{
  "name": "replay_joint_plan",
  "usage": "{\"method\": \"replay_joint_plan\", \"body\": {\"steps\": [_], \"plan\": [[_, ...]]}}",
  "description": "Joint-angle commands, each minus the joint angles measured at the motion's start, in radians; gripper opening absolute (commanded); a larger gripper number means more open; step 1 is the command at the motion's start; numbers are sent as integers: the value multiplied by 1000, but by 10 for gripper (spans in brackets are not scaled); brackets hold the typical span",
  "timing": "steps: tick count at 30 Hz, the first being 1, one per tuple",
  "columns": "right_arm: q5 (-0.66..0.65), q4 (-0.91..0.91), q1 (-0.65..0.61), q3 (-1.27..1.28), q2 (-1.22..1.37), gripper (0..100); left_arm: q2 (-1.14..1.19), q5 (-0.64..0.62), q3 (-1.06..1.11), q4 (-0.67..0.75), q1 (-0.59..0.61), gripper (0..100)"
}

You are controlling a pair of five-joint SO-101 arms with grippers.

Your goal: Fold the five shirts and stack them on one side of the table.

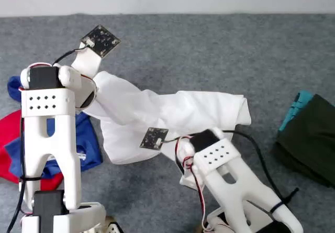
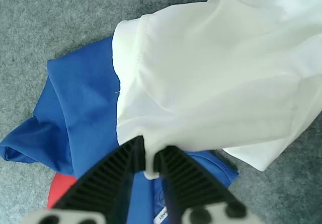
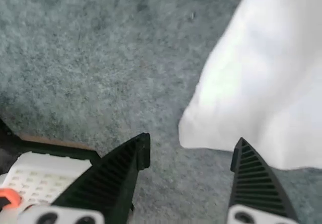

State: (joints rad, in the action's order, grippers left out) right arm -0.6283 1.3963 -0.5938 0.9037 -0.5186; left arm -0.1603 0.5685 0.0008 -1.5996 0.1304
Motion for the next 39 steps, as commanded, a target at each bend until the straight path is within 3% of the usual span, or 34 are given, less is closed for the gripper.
{"method": "replay_joint_plan", "body": {"steps": [1, 11, 18, 26, 33, 39], "plan": [[46, -61, -28, 26, 1, 263, -14, -3, -7, 31, -8, 14], [86, -251, -16, 68, 232, 262, -15, -61, -10, 31, -6, 14], [158, -214, 124, -109, 401, 262, -15, -61, -10, 26, -2, 14], [158, -211, 142, -143, 441, 262, -15, -60, -12, 31, -3, 14], [152, -217, 166, -138, 450, 144, -15, -60, -13, 31, -2, 14], [152, -239, 248, -138, 450, 138, -15, -60, -13, 32, -6, 14]]}}
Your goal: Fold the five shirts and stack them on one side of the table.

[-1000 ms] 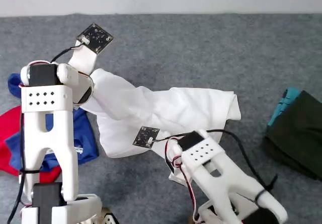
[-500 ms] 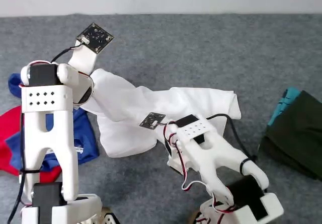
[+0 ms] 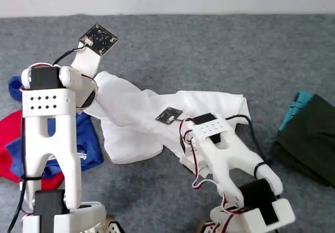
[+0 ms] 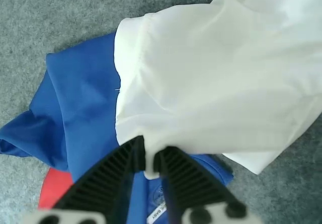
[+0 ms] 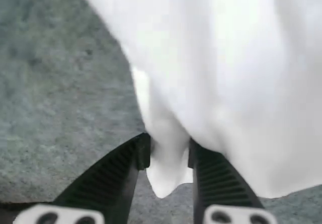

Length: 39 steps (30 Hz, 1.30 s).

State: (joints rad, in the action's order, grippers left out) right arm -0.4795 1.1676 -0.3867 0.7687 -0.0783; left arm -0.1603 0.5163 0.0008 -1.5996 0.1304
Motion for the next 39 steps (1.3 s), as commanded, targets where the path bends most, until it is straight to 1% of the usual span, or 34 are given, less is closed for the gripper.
{"method": "replay_joint_plan", "body": {"steps": [1, 5, 9, 13, 15, 17, 21, 24, 27, 31, 37, 39], "plan": [[3, -10, 41, -3, 10, 128, -15, -8, -13, 34, -6, 14], [3, -10, 38, -5, 10, 14, -15, -8, -13, 52, -6, 14], [3, 16, 41, -11, -1, 8, -15, -8, -13, 52, -8, 14], [3, 122, 39, -106, -1, 10, -15, -11, -13, 46, -8, 14], [-3, 191, 44, -190, -2, 10, -17, -11, -13, 46, -6, 14], [-38, 274, 53, -301, -4, 10, -35, -12, -15, 44, -6, 14], [-84, 397, 94, -551, -61, 10, -144, -12, -15, 55, -15, 14], [-144, 467, 128, -740, -110, 10, -242, -21, -15, 77, -51, 14], [-196, 509, 163, -908, -145, 10, -330, -80, -13, 104, -114, 14], [-252, 513, 219, -1071, -182, 10, -430, -98, -15, 172, -184, 14], [-307, 504, 305, -1267, -271, 10, -580, -86, -31, 405, -172, 14], [-319, 504, 318, -1326, -306, 10, -620, -28, -33, 471, -172, 14]]}}
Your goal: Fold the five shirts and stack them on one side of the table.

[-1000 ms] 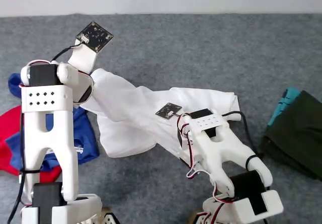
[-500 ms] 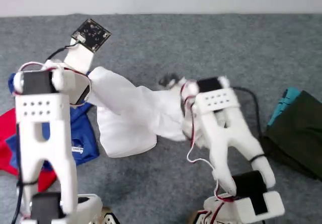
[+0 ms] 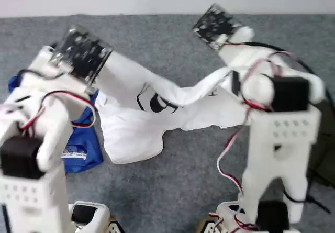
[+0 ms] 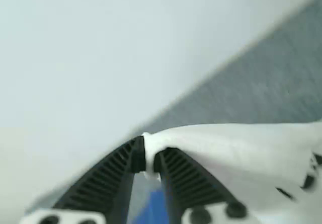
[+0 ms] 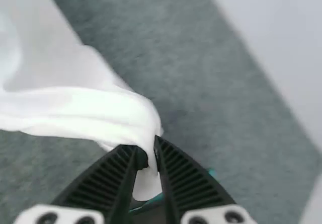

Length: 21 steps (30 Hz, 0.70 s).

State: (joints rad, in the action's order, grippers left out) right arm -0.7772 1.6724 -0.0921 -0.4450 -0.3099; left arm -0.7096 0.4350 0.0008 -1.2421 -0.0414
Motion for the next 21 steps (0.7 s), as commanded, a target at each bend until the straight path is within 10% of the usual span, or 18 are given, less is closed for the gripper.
{"method": "replay_joint_plan", "body": {"steps": [1, 14, 21], "plan": [[-23, -1, 30, -141, -91, 10, -89, 95, -39, 133, 0, 14], [-87, -252, 153, -295, -274, 10, -206, 511, -168, 203, 0, 14], [-89, -297, 255, -288, -275, 10, -203, 608, -136, 548, 81, 14]]}}
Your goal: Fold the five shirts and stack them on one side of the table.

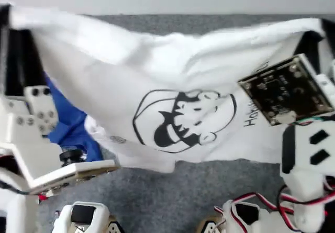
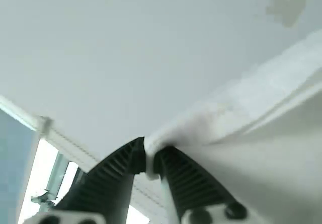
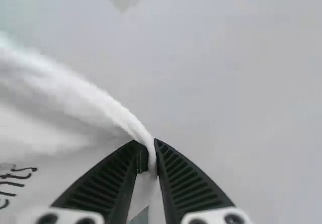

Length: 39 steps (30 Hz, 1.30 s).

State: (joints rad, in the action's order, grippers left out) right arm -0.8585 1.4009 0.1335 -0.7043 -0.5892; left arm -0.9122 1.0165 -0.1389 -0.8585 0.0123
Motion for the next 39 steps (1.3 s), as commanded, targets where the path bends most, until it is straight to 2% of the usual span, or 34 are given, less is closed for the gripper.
{"method": "replay_joint_plan", "body": {"steps": [1, 5, 12, 20, 24, 27, 33, 39], "plan": [[-8, -21, 31, -29, 4, 10, 0, 32, 10, 190, 29, 14], [-8, 38, 28, -29, 4, 10, 0, 75, 15, 166, 26, 14], [-5, 110, 27, -29, -5, 10, -11, 74, 10, 135, 26, 14], [-6, 199, 30, -34, -96, 10, -63, 54, -119, -175, -37, 14], [-11, 236, 31, -32, -174, 10, -75, -8, -216, -290, -34, 14], [-66, 266, 33, -31, -209, 10, -68, -29, -265, -336, 14, 14], [-84, 252, 31, 60, -183, 10, -44, -54, -163, -341, 28, 14], [-80, 131, 27, 336, -104, 10, 28, -71, 59, -322, 25, 14]]}}
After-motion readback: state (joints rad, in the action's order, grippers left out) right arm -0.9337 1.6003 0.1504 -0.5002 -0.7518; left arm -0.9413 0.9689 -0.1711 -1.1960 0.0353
